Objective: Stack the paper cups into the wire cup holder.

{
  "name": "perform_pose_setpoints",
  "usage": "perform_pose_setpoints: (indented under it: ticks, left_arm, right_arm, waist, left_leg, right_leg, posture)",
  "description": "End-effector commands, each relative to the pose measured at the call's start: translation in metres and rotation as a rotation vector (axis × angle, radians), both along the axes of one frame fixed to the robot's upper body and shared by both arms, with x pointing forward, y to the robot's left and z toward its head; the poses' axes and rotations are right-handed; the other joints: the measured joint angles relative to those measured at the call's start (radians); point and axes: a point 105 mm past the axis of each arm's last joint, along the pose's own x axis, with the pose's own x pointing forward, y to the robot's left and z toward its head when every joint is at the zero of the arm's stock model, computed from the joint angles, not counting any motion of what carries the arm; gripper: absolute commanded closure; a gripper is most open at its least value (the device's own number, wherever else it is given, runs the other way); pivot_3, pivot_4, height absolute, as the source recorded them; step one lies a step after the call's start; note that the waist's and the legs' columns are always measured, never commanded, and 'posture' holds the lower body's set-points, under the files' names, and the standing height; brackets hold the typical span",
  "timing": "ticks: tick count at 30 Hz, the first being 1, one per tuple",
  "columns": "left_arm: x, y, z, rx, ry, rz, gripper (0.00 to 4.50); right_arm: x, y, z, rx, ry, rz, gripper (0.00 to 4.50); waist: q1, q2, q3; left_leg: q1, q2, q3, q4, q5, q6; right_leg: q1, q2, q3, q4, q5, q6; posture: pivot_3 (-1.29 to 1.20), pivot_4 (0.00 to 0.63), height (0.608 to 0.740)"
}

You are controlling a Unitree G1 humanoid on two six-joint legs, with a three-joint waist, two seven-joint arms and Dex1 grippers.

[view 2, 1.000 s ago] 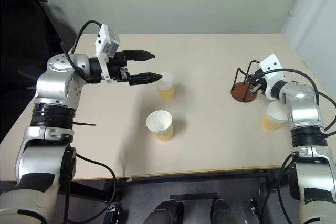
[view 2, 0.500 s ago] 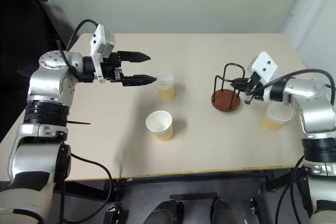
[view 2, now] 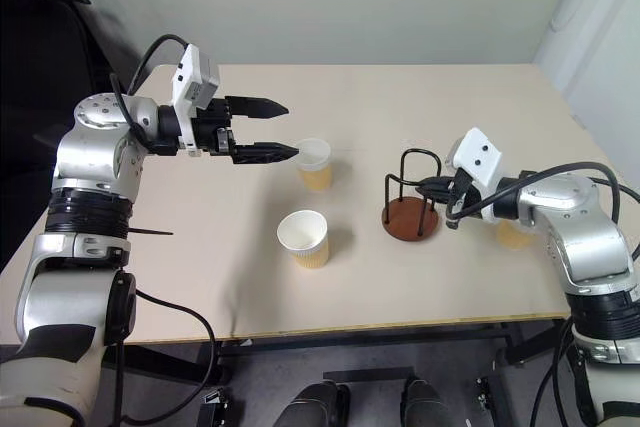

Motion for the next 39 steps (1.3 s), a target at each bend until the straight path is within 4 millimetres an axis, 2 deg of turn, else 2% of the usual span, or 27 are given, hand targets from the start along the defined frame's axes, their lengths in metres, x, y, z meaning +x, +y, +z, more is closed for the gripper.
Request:
perform_pose_setpoints:
  ticks: [1,20,31,34,37,39]
  left_arm:
    - [-0.003,-0.001,0.012,0.021,-0.038,-0.013,0.00]
    - [-0.004,0.000,0.013,0.026,-0.040,-0.014,0.00]
    - [-0.005,0.000,0.012,0.033,-0.031,-0.024,0.00]
    - [-0.016,0.000,0.002,0.073,0.032,-0.098,0.00]
    - [-0.033,0.004,-0.016,0.185,0.099,-0.186,0.00]
    - [-0.037,0.006,-0.020,0.225,0.109,-0.197,0.00]
  right_arm:
    - [-0.006,0.011,0.007,0.015,-0.039,0.044,4.48]
    - [-0.011,0.018,-0.008,-0.039,-0.008,0.102,4.48]
    - [-0.020,0.028,-0.004,-0.037,-0.014,0.173,4.48]
    - [-0.022,0.029,-0.006,-0.050,-0.009,0.186,4.48]
    - [-0.023,0.028,-0.007,-0.061,-0.001,0.193,4.48]
    - [-0.022,0.027,-0.007,-0.066,-0.001,0.195,4.48]
  waist:
    - [0.000,0.000,0.000]
    - [0.000,0.000,0.000]
    - [0.000,0.000,0.000]
    - [-0.001,0.000,0.000]
    - [-0.003,0.000,0.000]
    - [-0.004,0.000,0.000]
  left_leg:
    - [0.000,0.000,0.000,0.000,0.000,0.000]
    - [0.000,0.000,0.000,0.000,0.001,0.000]
    - [0.000,0.000,0.000,0.000,0.001,0.000]
    - [0.000,0.000,0.000,0.000,0.001,0.000]
    - [0.000,0.000,0.000,0.000,0.001,0.000]
    - [0.000,0.000,0.000,0.000,0.001,0.000]
  right_leg:
    - [0.000,0.000,0.000,0.000,0.000,0.000]
    - [0.000,0.000,0.000,0.000,0.000,0.000]
    - [0.000,0.000,0.000,0.000,0.000,0.000]
    - [0.000,0.000,0.000,0.000,0.000,0.000]
    - [0.000,0.000,0.000,0.000,0.000,0.000]
    - [0.000,0.000,0.000,0.000,0.000,0.000]
  posture:
    - [0.00,0.150,0.740]
    - [0.00,0.150,0.740]
    - [0.00,0.150,0.740]
    - [0.00,0.150,0.740]
    - [0.00,0.150,0.740]
    - [0.00,0.150,0.740]
